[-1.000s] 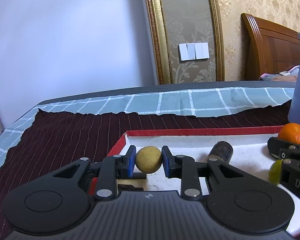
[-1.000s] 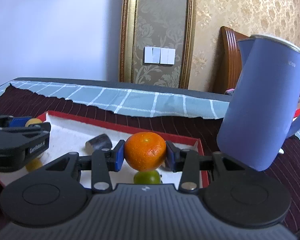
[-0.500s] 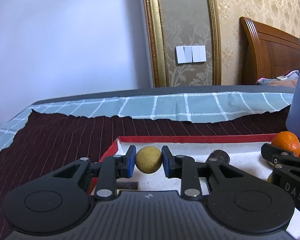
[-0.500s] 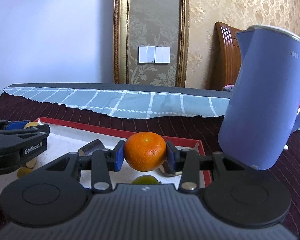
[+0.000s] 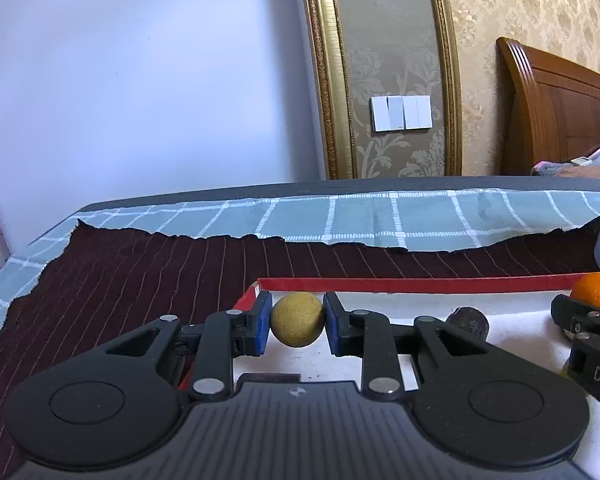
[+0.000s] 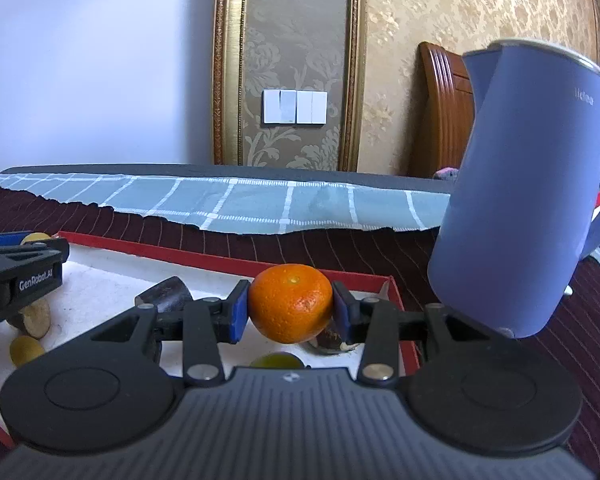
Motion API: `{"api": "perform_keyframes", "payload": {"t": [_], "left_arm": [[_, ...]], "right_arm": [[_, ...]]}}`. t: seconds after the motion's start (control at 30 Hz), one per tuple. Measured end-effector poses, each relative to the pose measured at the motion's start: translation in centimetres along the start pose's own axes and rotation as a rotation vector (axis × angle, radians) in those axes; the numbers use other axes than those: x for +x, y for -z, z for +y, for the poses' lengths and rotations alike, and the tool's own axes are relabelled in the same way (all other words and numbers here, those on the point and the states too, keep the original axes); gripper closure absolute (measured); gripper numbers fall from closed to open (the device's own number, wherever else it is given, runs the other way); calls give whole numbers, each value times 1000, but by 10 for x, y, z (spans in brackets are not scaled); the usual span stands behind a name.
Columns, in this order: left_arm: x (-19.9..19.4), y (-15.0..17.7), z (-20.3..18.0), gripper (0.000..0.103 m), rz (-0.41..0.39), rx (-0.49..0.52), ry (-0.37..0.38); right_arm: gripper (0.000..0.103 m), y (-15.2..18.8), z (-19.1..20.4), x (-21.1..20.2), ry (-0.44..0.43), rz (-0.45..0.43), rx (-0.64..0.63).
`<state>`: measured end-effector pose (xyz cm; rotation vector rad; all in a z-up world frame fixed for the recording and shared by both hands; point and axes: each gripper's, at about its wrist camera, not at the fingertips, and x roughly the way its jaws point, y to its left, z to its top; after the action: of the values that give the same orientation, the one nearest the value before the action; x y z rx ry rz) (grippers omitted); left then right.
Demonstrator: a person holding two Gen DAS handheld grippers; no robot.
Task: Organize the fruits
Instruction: 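Lower the longan and orange into the tray and open both grippers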
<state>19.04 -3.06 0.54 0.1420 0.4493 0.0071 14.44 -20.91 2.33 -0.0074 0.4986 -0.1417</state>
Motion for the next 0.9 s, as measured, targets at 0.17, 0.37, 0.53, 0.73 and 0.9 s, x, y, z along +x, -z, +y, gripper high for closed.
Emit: {"api": "perform_keyframes", "payload": {"t": [0.17,0.37,0.53,0.73,0.9], "left_arm": [[0,2,-2,76,-5,11,7],[-1,3,0,46,2,-9,14],[-13,6,-8,30,-79,45,-28],[-16,10,-12,30,-72,89,-43],[-22,8,-3,28,-53,32,-14]], "right_arm": [[63,1,-2,0,-4,2,9],[41,1,-1,-4,21,-28,-6],[34,3,-4,-7,51,-48,-16],[8,6,-12,-16,54,-71,21],[0,7,-19,-30,53,-112,57]]}}
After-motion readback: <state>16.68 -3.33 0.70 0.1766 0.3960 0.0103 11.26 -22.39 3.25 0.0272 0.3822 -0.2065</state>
